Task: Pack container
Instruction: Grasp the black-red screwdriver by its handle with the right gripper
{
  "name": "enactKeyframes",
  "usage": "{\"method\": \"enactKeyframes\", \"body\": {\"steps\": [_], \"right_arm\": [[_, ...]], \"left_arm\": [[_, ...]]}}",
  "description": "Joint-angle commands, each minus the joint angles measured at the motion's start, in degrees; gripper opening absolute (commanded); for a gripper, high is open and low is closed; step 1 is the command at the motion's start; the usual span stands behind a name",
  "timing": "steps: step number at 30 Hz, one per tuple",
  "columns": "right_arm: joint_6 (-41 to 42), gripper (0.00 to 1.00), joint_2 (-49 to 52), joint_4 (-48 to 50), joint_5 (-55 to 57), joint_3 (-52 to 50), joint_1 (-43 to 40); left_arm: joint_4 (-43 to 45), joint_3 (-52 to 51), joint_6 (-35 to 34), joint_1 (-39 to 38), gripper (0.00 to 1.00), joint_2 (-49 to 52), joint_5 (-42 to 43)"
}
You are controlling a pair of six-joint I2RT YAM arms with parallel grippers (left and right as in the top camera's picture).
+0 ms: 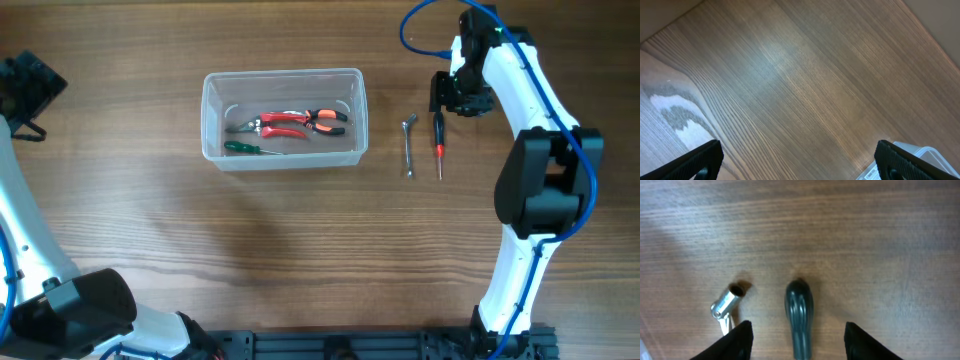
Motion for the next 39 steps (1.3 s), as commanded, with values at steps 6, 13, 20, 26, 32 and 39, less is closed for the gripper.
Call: {"method": "enactKeyframes", "body": {"steps": [6, 13, 20, 26, 32, 39], "right_arm": [[-1.29, 0.54, 1.51, 3.93, -0.7, -7.23, 0.31], [-1.25, 0.48, 1.51, 5.07, -0.7, -9.99, 0.31], [-1.27, 0.33, 1.51, 5.05, -0.63, -9.99, 0.31], [-1.05, 0.29, 1.51, 4.42, -0.63, -10.01, 0.42], [-0.81, 0.11, 1.51, 3.39, 0.87, -10.03, 0.68], [-0.17, 0.04, 1.42, 1.97, 0.85, -9.49, 0.61]], "left_arm": [[-0.02, 0.15, 0.9, 0.31, 1.0, 0.13, 0.5], [-0.02, 0.15, 0.92, 0.31, 1.0, 0.13, 0.5], [-0.02, 0.15, 0.92, 0.31, 1.0, 0.13, 0.5], [-0.02, 0.15, 0.9, 0.31, 1.0, 0.13, 0.5], [-0.02, 0.15, 0.92, 0.31, 1.0, 0.13, 0.5], [-0.02, 0.15, 0.92, 0.31, 1.0, 0.13, 0.5]]}}
